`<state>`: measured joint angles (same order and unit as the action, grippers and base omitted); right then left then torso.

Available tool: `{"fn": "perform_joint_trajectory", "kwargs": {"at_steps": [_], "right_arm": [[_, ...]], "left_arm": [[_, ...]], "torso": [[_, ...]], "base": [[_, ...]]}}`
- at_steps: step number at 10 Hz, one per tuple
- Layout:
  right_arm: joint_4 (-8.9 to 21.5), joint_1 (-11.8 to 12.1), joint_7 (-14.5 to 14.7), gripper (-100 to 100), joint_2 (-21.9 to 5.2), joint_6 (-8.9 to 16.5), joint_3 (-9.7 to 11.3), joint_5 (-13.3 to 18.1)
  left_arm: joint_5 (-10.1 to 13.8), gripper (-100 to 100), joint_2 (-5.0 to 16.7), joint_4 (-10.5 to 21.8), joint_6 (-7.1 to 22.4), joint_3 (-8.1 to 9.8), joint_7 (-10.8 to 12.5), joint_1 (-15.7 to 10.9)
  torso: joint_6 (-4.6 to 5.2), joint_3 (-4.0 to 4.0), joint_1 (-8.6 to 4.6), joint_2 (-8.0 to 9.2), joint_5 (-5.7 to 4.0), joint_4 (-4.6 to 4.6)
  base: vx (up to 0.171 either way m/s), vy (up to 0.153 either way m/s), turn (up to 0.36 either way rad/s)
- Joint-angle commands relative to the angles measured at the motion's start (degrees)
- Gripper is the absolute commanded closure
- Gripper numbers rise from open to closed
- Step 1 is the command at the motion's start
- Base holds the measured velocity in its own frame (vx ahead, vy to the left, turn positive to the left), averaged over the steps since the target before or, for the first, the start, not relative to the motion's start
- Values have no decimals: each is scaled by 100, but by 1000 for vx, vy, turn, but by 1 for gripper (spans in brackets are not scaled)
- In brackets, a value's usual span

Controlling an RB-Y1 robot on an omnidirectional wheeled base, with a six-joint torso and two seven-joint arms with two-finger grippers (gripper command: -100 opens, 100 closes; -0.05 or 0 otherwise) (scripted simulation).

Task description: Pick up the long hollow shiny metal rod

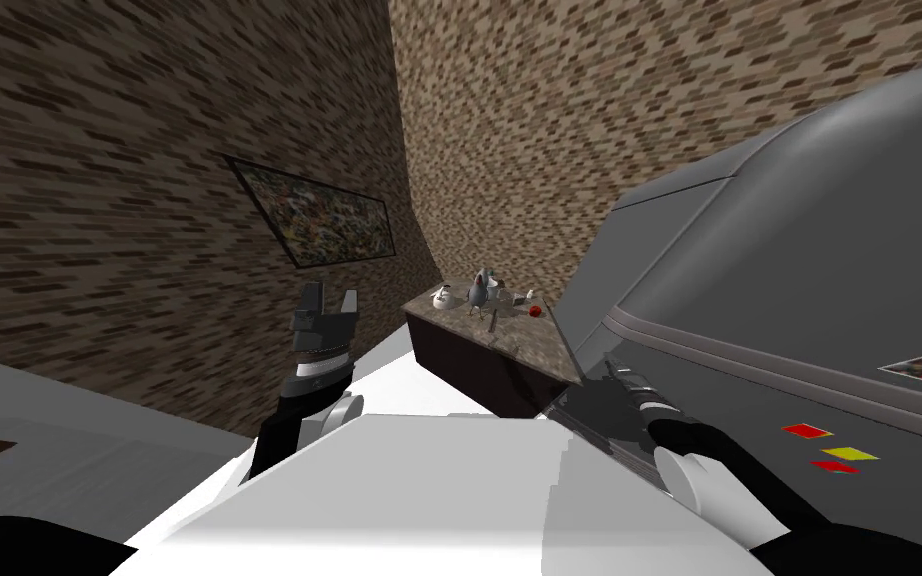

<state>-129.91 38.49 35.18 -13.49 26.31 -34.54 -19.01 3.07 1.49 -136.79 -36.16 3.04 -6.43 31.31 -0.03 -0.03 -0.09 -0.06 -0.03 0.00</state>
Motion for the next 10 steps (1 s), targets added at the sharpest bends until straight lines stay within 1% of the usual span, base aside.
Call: {"fn": "perform_joint_trajectory", "kwargs": {"at_steps": [1,2,3,4,5,6,7,8,9,10], "right_arm": [[10,29,104,-100,-24,286,-94,-81],[10,29,104,-100,-24,350,-94,-81],[92,49,292,-100,-72,576,-269,-228],[92,49,292,-100,-72,708,-269,-228],[92,49,292,-100,-72,771,-269,-228],[178,57,474,-100,-122,964,-433,-371],[178,57,474,-100,-122,1115,-433,-371],[178,57,474,-100,-122,1188,-433,-371],[266,56,648,-100,-172,1412,-587,-508],[266,56,648,-100,-172,1567,-587,-508]], "left_arm": [[0,0,0,0,0,0,0,0],[0,0,0,0,0,1,0,1],[0,0,0,0,0,1,0,2],[0,0,0,0,0,0,0,0],[0,0,0,0,0,1,0,2],[0,0,0,0,0,1,0,2],[0,0,0,0,0,0,0,0],[0,0,0,0,0,1,0,2],[0,0,0,0,0,1,0,2],[0,0,0,0,0,0,0,1]], "torso": [[0,0,0,0,0,0],[8,0,-2,0,0,0],[9,-1,-2,-1,-1,0],[1,-1,2,-2,1,-1],[8,-2,0,-3,0,-1],[9,-2,-1,-4,0,-1],[0,-4,3,-7,1,-1],[9,-4,1,-7,0,-2],[10,-3,0,-6,0,-1],[2,-5,2,-9,1,-2]], "base": [[-12,-5,164],[-4,-4,-39],[-4,12,344],[-2,0,158],[0,-1,-45],[4,17,348],[7,3,172],[4,-2,-50],[11,14,292],[16,6,204]]}}
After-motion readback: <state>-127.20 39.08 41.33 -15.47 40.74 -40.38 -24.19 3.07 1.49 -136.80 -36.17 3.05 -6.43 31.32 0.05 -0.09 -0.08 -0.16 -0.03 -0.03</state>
